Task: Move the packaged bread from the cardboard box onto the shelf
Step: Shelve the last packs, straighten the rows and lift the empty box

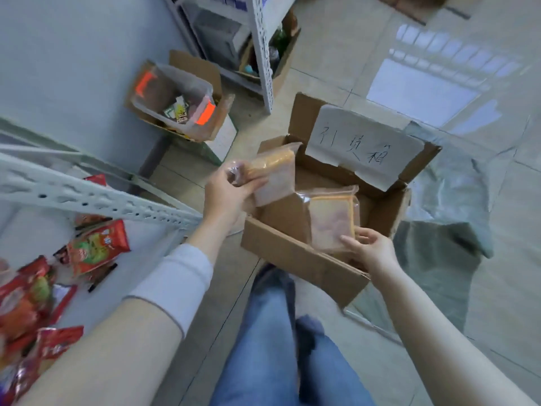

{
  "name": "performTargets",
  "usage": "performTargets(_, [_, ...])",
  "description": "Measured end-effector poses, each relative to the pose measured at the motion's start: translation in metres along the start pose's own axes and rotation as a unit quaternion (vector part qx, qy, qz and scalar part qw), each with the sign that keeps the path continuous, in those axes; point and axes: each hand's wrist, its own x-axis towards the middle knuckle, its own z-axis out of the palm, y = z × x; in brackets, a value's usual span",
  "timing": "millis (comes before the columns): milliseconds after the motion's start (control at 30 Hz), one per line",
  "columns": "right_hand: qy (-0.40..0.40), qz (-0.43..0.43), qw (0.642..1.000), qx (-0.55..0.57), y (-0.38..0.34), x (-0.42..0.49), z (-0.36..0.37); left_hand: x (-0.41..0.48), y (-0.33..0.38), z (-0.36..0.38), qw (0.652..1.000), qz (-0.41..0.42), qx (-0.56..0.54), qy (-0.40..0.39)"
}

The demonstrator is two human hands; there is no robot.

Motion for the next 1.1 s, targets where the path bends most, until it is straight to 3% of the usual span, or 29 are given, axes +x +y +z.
performTargets(167, [-0.064,-0.147,0.987,-0.006,-0.044,-0.105,0.016,-0.090,0.042,-0.112,0.987,0.062,-0.086,0.125])
performTargets(500, [-0.230,-0.344,0.909,-0.050,-0.113,-0.329,0.138,-0.272,0.086,-0.374,0.933,0.119,-0.074,0.330])
performTargets(667, [-0.284,-0.411,0.863,-0.072,-0.092,-0.434,0.258,-0.369,0.041,-0.499,0.908,0.094,-0.056,0.405])
performTargets(867, [-0.370,-0.399,0.828,-0.131,-0.024,-0.545,0.421,-0.471,-0.066,-0.627,0.880,-0.001,-0.036,0.474])
performTargets(1100, [-0.383,-0.404,0.817,-0.149,0.011,-0.604,0.553,-0.483,-0.160,-0.709,0.854,-0.054,-0.070,0.513])
